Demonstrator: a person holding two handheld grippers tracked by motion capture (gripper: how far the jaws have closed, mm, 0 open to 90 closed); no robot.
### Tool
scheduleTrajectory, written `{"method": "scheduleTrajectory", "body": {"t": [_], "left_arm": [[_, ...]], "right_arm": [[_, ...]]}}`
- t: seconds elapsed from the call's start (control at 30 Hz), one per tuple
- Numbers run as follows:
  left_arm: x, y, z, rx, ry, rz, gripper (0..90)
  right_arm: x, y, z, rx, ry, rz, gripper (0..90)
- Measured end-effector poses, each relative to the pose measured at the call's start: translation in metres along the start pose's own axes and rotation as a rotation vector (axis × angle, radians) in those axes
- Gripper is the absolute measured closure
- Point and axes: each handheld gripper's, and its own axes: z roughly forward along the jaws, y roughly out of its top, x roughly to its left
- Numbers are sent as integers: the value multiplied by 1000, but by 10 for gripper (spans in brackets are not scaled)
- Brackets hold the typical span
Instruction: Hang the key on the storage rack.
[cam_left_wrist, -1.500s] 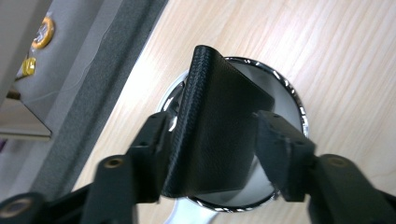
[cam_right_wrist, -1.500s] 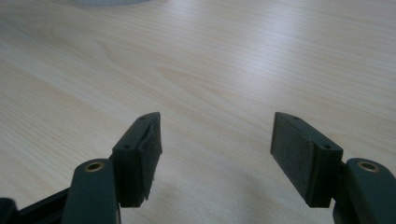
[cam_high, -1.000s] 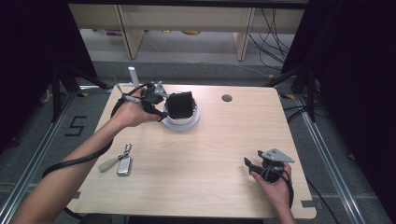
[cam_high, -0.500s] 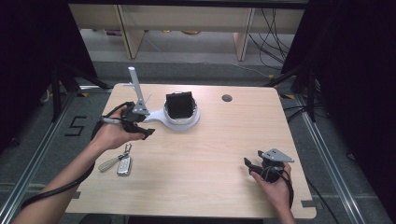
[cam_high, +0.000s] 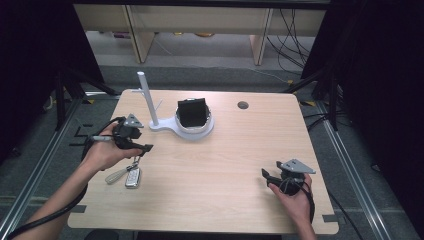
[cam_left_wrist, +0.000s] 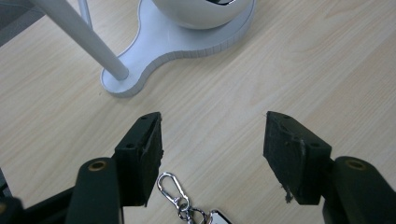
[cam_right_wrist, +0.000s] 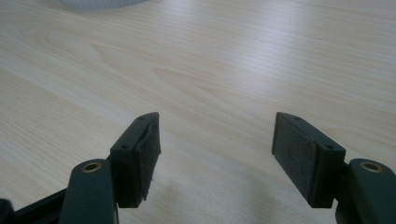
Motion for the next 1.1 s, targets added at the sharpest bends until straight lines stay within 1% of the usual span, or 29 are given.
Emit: {"method": "scheduleTrajectory", "body": {"t": [0.03, 0.13, 0.23, 0.27, 0.3, 0.33, 0.37, 0.4, 0.43, 0.47, 0.5, 0.53, 0.57, 0.6, 0.63, 0.67, 0.7, 0.77, 0.8, 0.83, 0.87, 0.9, 0.93, 0.97, 1.0, 1.03, 1.07, 1.1], "left_arm": [[2, -6, -1, 9, -1, -14, 365], [3, -10, 0, 21, -1, -19, 361], [4, -17, 3, 57, -6, -35, 369], [4, -21, 7, 74, 6, -53, 377], [4, -21, 7, 74, 6, -53, 383], [4, -23, 9, 85, 11, -65, 383], [5, -25, 10, 99, 11, -63, 388], [6, -27, 13, 120, 8, -79, 399], [7, -29, 15, 129, 2, -91, 403], [8, -30, 17, 136, -1, -89, 403], [9, -32, 20, 143, 4, -105, 411], [12, -35, 24, 161, 10, -110, 413], [12, -35, 24, 161, 10, -110, 416], [14, -36, 26, 166, 13, -121, 416], [15, -37, 27, 184, 11, -131, 424], [17, -38, 30, 193, 11, -149, 424], [19, -39, 32, 207, 6, -158, 429], [22, -41, 38, 234, 5, -201, 442], [25, -42, 42, 258, 1, -220, 465], [26, -42, 47, 267, -3, -265, 465], [29, -43, 50, 299, -2, -280, 473], [32, -44, 55, 307, -8, -300, 479], [34, -45, 63, 333, -9, -341, 479], [34, -45, 63, 333, -9, -341, 478], [33, -45, 66, 345, -10, -385, 478], [34, -45, 69, 351, -7, -397, 478], [35, -44, 71, 365, -5, -378, 483], [35, -44, 73, 375, -8, -379, 486]], "right_arm": [[0, 0, 0, 2, 3, 6, 336], [0, 0, 0, 9, 2, -2, 336], [0, 1, 0, 15, 7, 5, 336], [0, 1, 0, 15, 8, 5, 336], [0, 1, 0, 15, 8, 5, 336], [0, 1, 0, 15, 7, 3, 336], [1, 1, 0, 14, 9, 5, 336], [1, 0, 0, 11, 3, 1, 336], [1, 0, 0, 11, 3, -1, 336], [1, 0, 0, 11, 3, -1, 336], [5, 0, -1, 29, -4, 41, 335], [5, 0, -1, 29, -5, 40, 335], [1, 0, 0, 12, 0, -4, 335], [1, 0, 0, 12, 0, -4, 335], [4, 0, 0, 22, -2, 25, 335], [4, 0, 0, 22, -2, 25, 335], [4, 0, -1, 24, -2, 26, 335], [5, 0, -1, 31, -3, 38, 336], [2, 1, 1, 19, 5, -7, 336], [2, 1, 1, 19, 5, -7, 336], [2, 1, 1, 18, 5, -6, 336], [2, 1, 1, 20, 3, -11, 336], [2, 1, 1, 20, 4, -11, 336], [2, 1, 1, 20, 4, -11, 336], [2, 1, 1, 18, 7, -6, 336], [2, 1, 1, 19, 4, -9, 336], [2, 1, 1, 20, 5, -9, 336], [2, 1, 1, 19, 8, -6, 336]]}}
